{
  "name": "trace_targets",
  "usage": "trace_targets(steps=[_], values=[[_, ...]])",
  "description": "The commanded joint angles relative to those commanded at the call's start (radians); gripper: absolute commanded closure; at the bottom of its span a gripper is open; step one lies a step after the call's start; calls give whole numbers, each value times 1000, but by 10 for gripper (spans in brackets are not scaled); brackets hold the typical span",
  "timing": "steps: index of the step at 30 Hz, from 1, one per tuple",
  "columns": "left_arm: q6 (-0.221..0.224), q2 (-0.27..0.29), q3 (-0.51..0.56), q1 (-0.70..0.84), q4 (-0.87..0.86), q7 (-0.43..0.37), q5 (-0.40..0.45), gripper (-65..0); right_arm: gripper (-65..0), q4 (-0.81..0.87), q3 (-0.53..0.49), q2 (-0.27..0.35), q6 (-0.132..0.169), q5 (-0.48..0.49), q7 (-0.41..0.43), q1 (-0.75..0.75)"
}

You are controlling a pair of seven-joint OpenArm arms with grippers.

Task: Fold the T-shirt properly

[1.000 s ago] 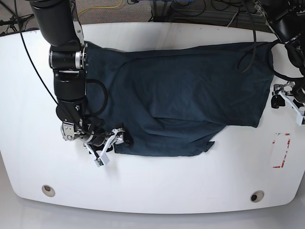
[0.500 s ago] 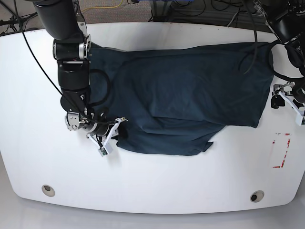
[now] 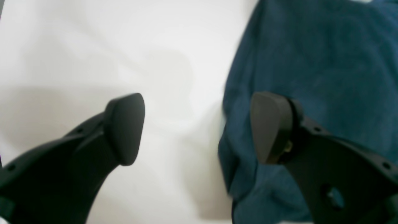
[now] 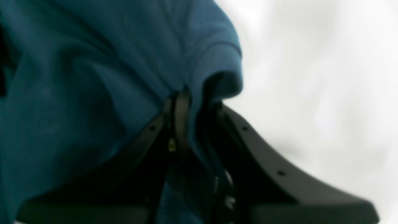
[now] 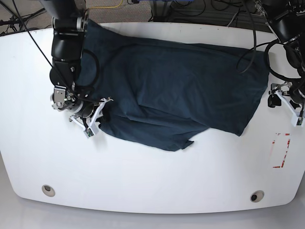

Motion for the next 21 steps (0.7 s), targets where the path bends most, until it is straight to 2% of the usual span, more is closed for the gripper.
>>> trace_targets(steps=[5,7,10,15,18,21], values=[[0,3,2,-5,0,0,0,-493,-89,114,18,-15,0,6,-49,-86],[0,15,2,-5,0,0,0,-493,-109,150,18,-26,0,0,-66,-109],[0,25,2,-5,0,0,2,-493,-225,219,20,-31,0,-2,-110,-126],[0,26,17,-8,-2,0,2,-493,-518,318,86,-37,0,5,-178,-109],[0,26,46,-8,0,0,2,-493,-604,354,115,-37,0,5,-209,-84],[0,26,61,-8,3,0,3,-493,-617,365,146,-31,0,6,-242,-38]])
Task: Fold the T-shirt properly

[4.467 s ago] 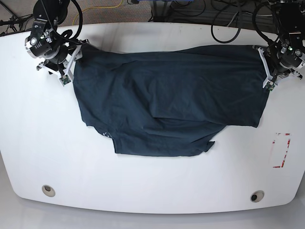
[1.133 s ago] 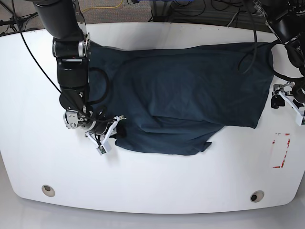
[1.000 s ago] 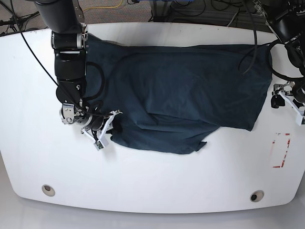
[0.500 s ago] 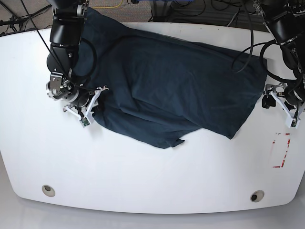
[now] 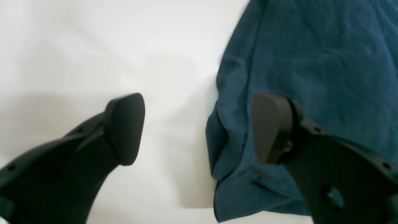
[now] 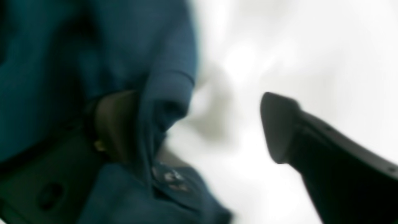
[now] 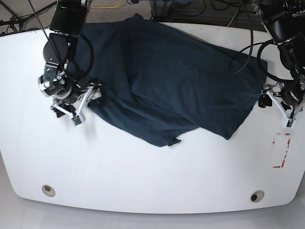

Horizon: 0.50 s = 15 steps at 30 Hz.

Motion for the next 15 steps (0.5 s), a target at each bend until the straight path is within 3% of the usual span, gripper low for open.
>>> trace_targets(steps=[11,15], values=[[0,0,5,0,3,0,-3,-493,-618,-239,18,2,0,0,-11,193],[0,0,5,0,5,0,-3,-493,-601,-359,20,-3,0,0,29,252]])
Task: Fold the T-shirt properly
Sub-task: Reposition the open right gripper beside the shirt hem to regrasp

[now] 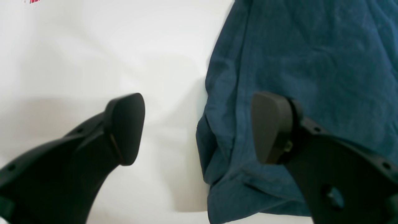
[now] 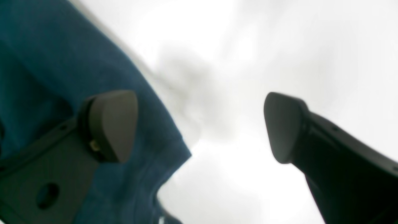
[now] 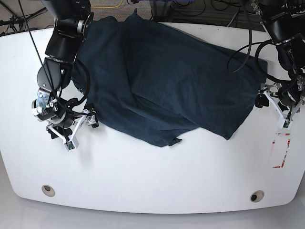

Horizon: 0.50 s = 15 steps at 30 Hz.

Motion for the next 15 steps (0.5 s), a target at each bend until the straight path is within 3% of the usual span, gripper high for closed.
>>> trace_targets(steps=[6,15], values=[[0,0,0,0,0,0,0,-493,-542,-149,-3,0,0,0,80,40],[0,-2,0,0,-2,0,0,-493,-536,-187,-5,-5,0,0,100,5]])
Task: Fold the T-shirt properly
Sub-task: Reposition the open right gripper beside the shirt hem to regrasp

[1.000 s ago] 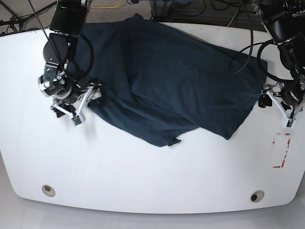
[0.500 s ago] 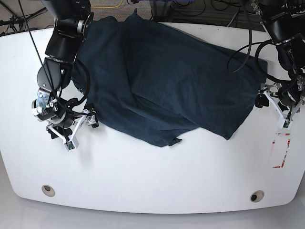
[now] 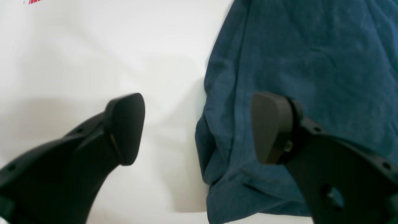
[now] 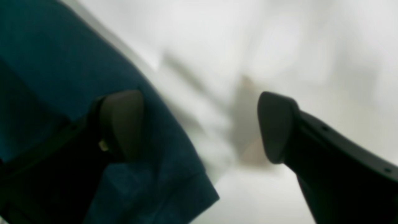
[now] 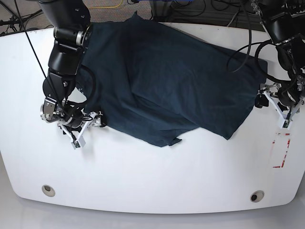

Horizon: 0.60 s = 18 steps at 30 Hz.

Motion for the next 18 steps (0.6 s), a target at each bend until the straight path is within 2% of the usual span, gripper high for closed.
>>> trace_targets(steps=[9,13,18], values=[[0,-3,0,-3,-3,-5,3,-493,-533,40,0,-2,0,2,-18,-71],[0,-3,0,-3,-8,-46,6,-493,-533,103,0,-29,0,0,-43,-107],[0,-3,0,-3,-9,-89,6,-496,-531,169,0,-34,0,0,-84,-135]])
